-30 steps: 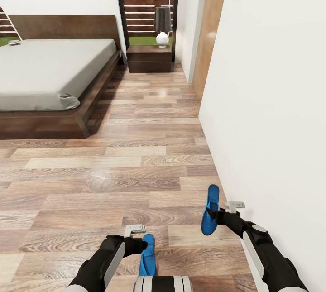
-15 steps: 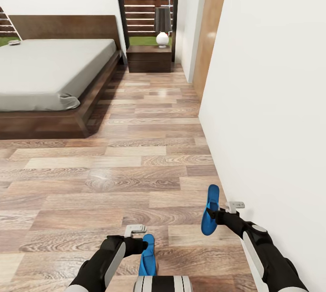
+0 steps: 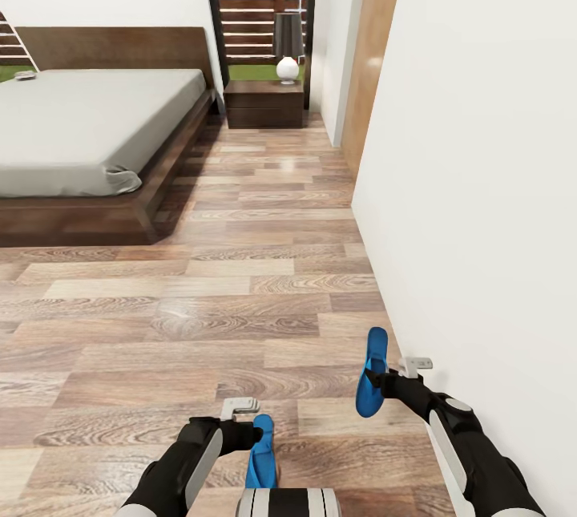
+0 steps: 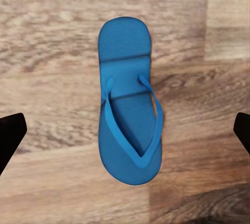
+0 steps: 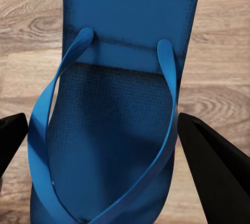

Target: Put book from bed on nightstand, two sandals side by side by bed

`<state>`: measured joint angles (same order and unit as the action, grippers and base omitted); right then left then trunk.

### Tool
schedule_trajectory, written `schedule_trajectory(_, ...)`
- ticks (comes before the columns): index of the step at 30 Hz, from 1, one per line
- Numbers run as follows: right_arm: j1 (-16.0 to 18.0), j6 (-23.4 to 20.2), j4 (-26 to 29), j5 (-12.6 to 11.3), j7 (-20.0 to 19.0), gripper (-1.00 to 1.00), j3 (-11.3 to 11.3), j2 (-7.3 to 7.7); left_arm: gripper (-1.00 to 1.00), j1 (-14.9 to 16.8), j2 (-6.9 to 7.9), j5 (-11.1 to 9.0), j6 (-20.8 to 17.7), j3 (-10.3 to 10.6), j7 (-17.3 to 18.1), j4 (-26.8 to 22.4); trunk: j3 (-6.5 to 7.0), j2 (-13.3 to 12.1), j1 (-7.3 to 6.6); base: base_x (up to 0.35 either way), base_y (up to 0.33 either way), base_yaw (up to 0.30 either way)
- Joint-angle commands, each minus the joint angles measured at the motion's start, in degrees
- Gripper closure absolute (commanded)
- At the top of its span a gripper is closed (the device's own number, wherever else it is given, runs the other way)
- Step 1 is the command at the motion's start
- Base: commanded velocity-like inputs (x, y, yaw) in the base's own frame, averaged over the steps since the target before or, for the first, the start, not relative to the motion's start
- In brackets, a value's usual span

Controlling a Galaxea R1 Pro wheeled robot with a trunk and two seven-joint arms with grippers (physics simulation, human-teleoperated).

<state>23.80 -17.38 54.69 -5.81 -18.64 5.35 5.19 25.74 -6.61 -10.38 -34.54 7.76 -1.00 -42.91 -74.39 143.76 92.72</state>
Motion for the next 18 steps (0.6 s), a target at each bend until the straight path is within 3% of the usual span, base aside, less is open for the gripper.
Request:
schedule_trajectory(1, 0.0, -0.5, 0.1, -0.6, -0.2, 1.00, 0.1, -0.01, -1.00, 0.0, 0.01, -0.3, -0.3, 0.1, -0.1, -0.1, -0.04, 0.0, -0.01, 0.000, 0.000, 0.000)
schedule_trajectory(18, 0.0, -0.5, 0.1, -0.6, -0.1, 1.00, 0.1, -0.01, -1.00, 0.0, -0.07, -0.3, -0.3, 0.1, -0.1, -0.1, -0.04, 0.0, -0.01, 0.000, -0.055, 0.000)
